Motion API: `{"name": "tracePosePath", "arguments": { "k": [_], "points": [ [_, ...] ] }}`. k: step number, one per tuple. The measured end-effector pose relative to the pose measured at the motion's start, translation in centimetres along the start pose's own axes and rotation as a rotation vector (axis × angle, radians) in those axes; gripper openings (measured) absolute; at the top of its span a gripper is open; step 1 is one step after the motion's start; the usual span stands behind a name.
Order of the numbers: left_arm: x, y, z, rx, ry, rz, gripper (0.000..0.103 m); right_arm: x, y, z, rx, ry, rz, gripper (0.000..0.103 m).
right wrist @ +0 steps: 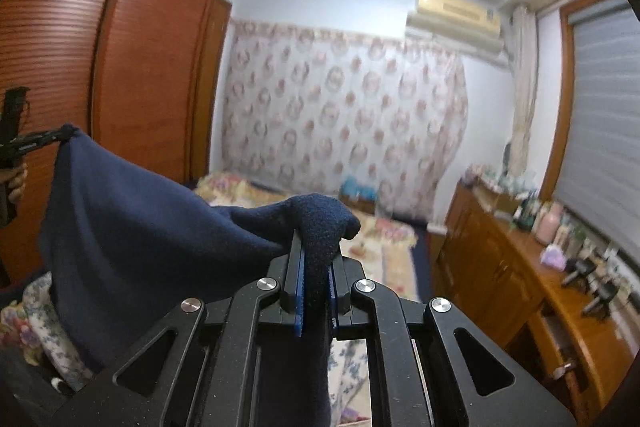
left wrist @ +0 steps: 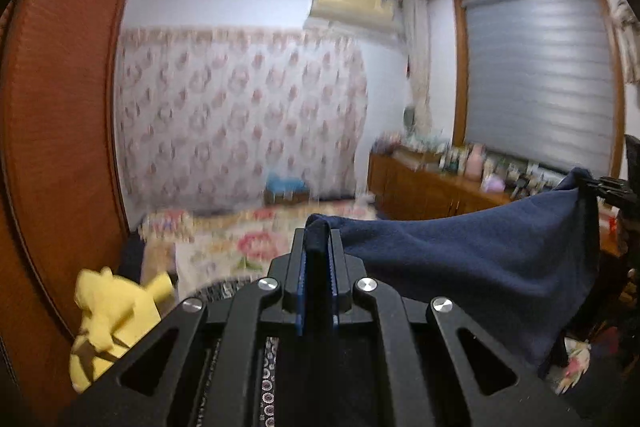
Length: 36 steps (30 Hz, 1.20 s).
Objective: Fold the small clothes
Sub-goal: 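Lower the held navy shirt onto the bed and open both grippers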
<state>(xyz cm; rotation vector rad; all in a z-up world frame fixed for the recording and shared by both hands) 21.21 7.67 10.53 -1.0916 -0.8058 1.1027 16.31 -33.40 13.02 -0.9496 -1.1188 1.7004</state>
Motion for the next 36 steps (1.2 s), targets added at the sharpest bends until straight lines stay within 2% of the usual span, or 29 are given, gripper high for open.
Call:
{"name": "tracePosePath", "arguments": {
  "k": [4, 8, 11, 23, 29, 32, 34, 36],
  "points": [
    [0.5, 2.8, -6.7, 0.094, 0.000, 0.006, 0.007, -1.8, 4.3, -7.0, 0.111, -0.001, -0.023, 0.006],
    [0.4, 4.3, -11.4, 0.167, -0.006, 0.005, 0.007, -4.1, 7.5, -13.4, 0.215, 0.010, -0.049, 0.006],
    [0.3, 4.7, -13.5, 0.192, -0.009, 0.011, 0.007, -5.6, 9.1, -17.2, 0.272, 0.014, -0.062, 0.006],
    [0.8, 7.6, -20.5, 0.325, -0.031, 0.001, 0.007, -7.7, 12.7, -25.5, 0.390, -0.016, -0.093, 0.006],
    [0.6, 8.9, -22.0, 0.376, -0.022, -0.004, 0.010, -8.1, 15.1, -28.5, 0.456, -0.002, -0.121, 0.007],
    [0.4, 9.4, -21.8, 0.396, -0.031, -0.017, 0.011, -8.4, 16.2, -29.1, 0.488, 0.022, -0.139, 0.015],
    [0.3, 9.7, -21.3, 0.402, -0.033, -0.016, 0.011, -8.4, 16.4, -28.9, 0.498, 0.018, -0.150, 0.030],
    [0.3, 9.9, -20.6, 0.404, -0.020, -0.008, 0.014, -8.3, 16.7, -28.5, 0.501, -0.001, -0.173, 0.036]
  ]
}}
Point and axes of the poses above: each gripper's, at about its wrist camera, not at the fingertips, and z roughly against the way its jaws point, x to its left, y to its underside, the point moved 10 cm from there along -z, roughly the way its jaws point, and after that the axes turned 3 degrees about -z, right-handed, at the moved point
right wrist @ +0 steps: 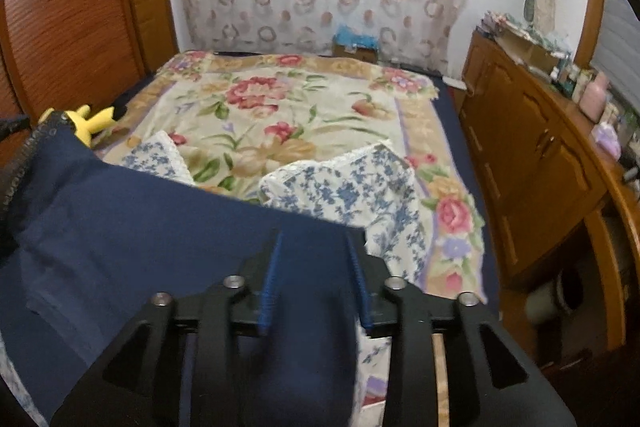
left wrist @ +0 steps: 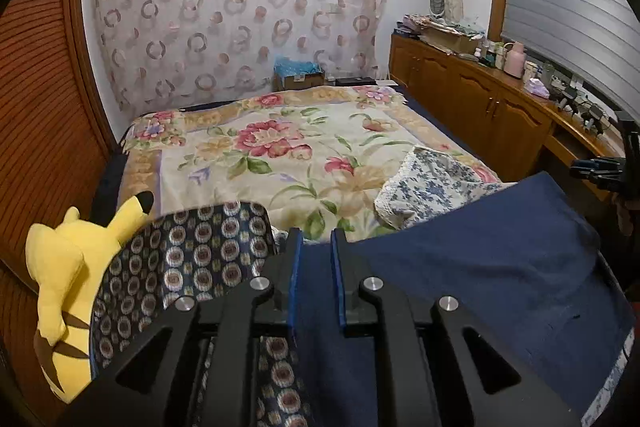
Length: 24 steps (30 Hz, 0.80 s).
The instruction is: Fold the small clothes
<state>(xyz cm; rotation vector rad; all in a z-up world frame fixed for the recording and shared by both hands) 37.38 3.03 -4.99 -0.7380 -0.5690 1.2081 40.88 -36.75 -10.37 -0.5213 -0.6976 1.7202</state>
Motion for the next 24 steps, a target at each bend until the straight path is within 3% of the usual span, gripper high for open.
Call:
{"name": "tracePosePath", "arguments": {
  "k": [4, 8, 13, 24],
  "points": [
    [-0.3, 1.8, 1.1, 0.010, 0.030, 0.024, 0.042, 0.4, 1.7, 0.8, 0.005, 0.003, -0.009, 0.045],
    [-1.1, 4.2, 2.0, 0.035, 0.049, 0.026, 0.057, 1.5, 4.2, 1.6, 0.014, -0.024, -0.036, 0.045],
    [-3.0, 6.8, 2.8, 0.048, 0.060, 0.017, 0.058, 3.1, 8.0, 2.6, 0.029, -0.059, -0.063, 0.045],
    [-7.2, 11.7, 1.9, 0.123, 0.074, -0.013, 0.058, 2.5, 13.8, 3.7, 0.087, -0.013, -0.141, 0.045]
  ]
}}
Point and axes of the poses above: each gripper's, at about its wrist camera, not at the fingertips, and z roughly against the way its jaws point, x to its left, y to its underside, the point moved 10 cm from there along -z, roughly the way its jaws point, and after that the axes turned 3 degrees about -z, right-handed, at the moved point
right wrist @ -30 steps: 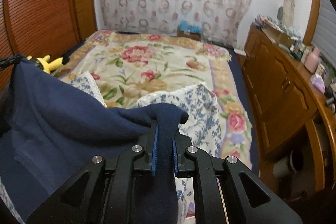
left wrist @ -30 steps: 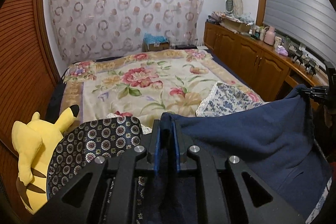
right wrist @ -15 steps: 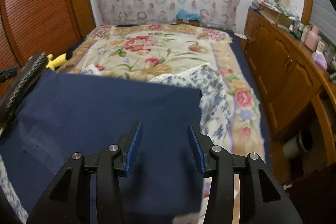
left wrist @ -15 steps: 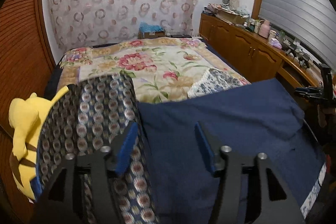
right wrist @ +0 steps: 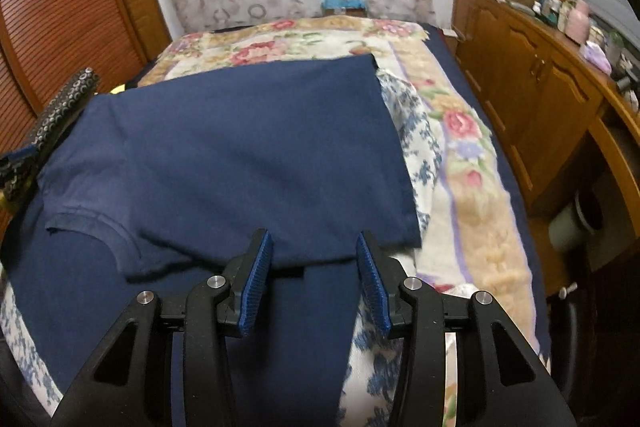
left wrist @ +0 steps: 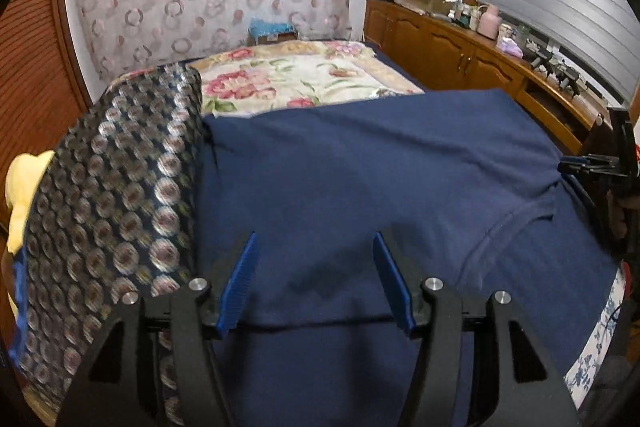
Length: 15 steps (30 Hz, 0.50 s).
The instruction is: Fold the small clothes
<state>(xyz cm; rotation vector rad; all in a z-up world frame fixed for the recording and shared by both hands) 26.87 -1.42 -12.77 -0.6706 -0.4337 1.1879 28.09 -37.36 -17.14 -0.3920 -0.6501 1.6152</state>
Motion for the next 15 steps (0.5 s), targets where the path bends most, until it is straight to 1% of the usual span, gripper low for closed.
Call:
{"name": "tracePosePath", "arguments": {
  "k": [3, 5, 7, 11, 15],
  "points": [
    [-0.3, 1.2, -0.6, 0.029, 0.001, 0.011, 0.058, -0.2, 0.1, 0.0, 0.002, 0.010, -0.005, 0.045],
    [-0.5, 1.9, -0.7, 0.038, -0.013, 0.013, 0.058, -0.2, 0.2, 0.1, -0.003, 0.011, -0.009, 0.045],
    [-0.3, 2.6, -0.9, 0.055, -0.024, 0.044, 0.058, -0.2, 0.3, 0.1, -0.004, 0.013, -0.011, 0.045],
    [-0.4, 3.2, -1.2, 0.061, -0.046, 0.050, 0.058, -0.3, 0.3, -0.1, -0.003, 0.014, -0.011, 0.045],
    [-0.1, 3.6, -1.3, 0.059, -0.056, 0.091, 0.058, -0.4, 0.3, -0.2, -0.002, 0.019, -0.003, 0.045]
  ]
}}
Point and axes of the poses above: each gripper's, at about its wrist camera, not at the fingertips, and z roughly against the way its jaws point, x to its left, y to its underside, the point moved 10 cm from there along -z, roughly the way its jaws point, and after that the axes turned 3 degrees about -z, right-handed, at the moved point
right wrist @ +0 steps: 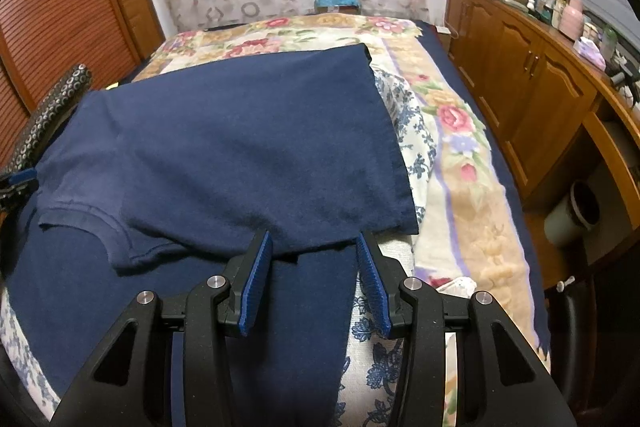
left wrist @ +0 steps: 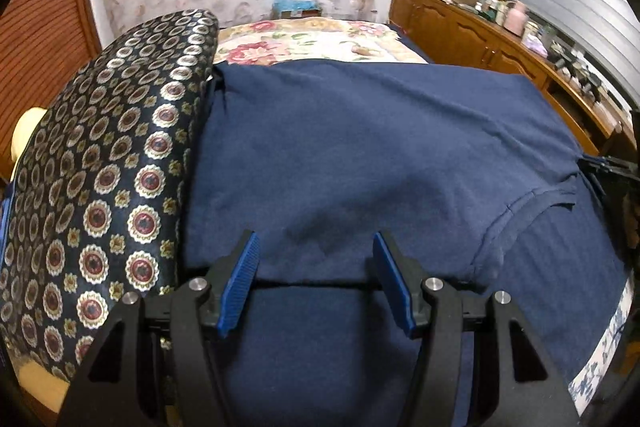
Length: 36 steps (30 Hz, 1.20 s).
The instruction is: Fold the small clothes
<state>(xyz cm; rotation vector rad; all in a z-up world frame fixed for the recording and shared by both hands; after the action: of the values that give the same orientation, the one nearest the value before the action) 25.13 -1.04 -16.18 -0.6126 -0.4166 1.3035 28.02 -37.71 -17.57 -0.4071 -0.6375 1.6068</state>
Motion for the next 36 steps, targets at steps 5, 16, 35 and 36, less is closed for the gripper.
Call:
{"name": "tracePosePath", "arguments": {
  "k": [5, 16, 35, 36],
  "points": [
    [0.9, 1.3, 0.1, -0.008, -0.027, 0.022, 0.058, 0.0, 0.0, 0.0, -0.005, 0.005, 0.008, 0.045],
    [0.3, 3.4, 0.4, 0.002, -0.048, 0.057, 0.058, -0.2, -0.6, 0.4, -0.029, 0.019, 0.016, 0.045],
    [0.5, -0.2, -0.8, -0.037, 0.029, 0.165, 0.058, -0.9, -1.5, -0.4, -0.030, 0.047, -0.018, 0.045],
    [0.4, -0.2, -1.0, -0.038, 0.025, 0.157, 0.058, -0.9, -1.5, -0.5, -0.027, 0.047, -0.016, 0.045]
  ]
}}
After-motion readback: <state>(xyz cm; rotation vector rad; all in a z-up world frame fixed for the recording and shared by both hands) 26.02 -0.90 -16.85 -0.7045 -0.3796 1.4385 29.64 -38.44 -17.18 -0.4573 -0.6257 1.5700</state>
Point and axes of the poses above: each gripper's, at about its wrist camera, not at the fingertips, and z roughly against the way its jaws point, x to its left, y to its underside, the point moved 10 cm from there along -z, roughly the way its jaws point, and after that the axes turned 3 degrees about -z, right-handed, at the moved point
